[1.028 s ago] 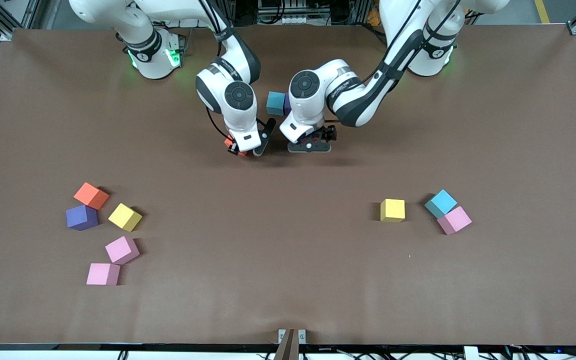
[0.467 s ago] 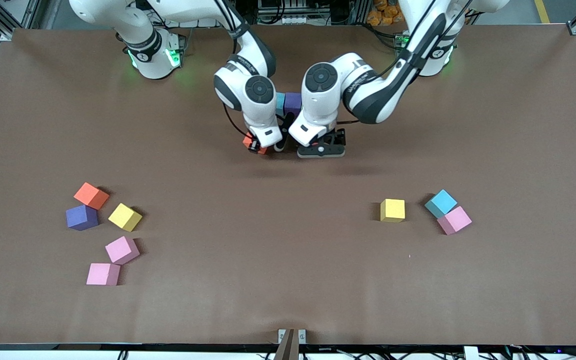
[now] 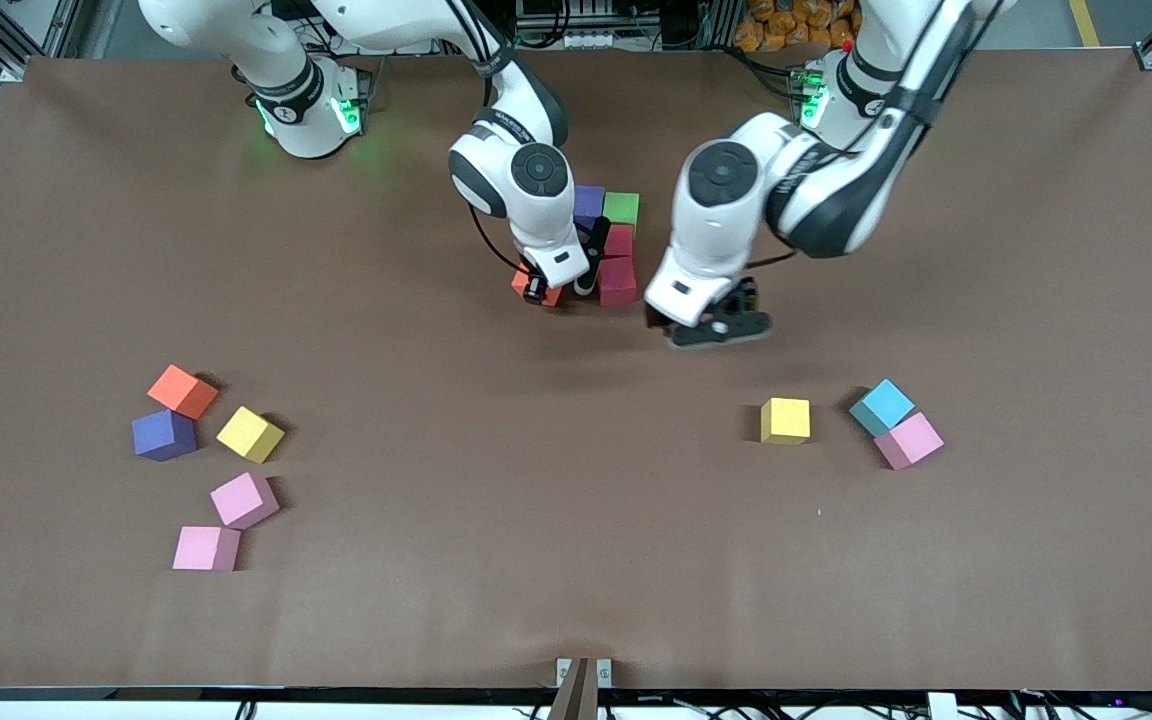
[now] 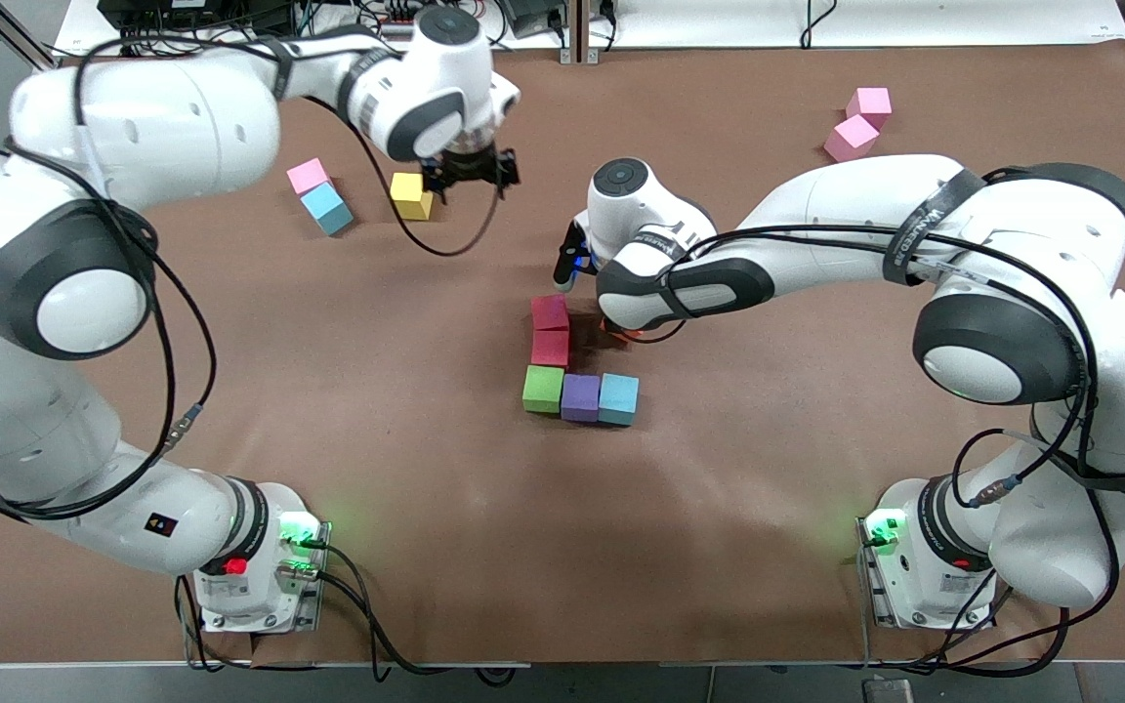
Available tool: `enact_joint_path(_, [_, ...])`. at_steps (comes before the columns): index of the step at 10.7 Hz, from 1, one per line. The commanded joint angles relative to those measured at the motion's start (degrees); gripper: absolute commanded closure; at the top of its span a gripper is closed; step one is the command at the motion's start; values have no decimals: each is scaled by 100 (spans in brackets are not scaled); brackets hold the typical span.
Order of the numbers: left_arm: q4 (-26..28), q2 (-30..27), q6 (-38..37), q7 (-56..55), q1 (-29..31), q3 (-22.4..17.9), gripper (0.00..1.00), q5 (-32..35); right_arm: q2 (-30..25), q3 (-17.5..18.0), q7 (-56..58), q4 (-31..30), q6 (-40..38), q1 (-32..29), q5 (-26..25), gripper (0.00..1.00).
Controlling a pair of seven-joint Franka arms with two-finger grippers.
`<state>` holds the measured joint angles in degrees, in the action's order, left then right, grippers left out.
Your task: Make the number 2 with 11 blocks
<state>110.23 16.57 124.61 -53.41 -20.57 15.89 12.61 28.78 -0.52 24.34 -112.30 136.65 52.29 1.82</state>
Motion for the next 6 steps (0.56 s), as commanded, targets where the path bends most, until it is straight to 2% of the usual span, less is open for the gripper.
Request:
enact_joint_path(1, [-220,-75,-288,146,62,-358,0,-134,312,0,1,436,46,193,28,88])
enact_joint_path(4, [-475,92,-288,1451,71,-937,0,-336,453,0,27,630,168,308,20,88])
enact_joint_path(6, [-502,136,-262,1772,62,-1237,0,-522,532,60,71,639,257,317,-24,89])
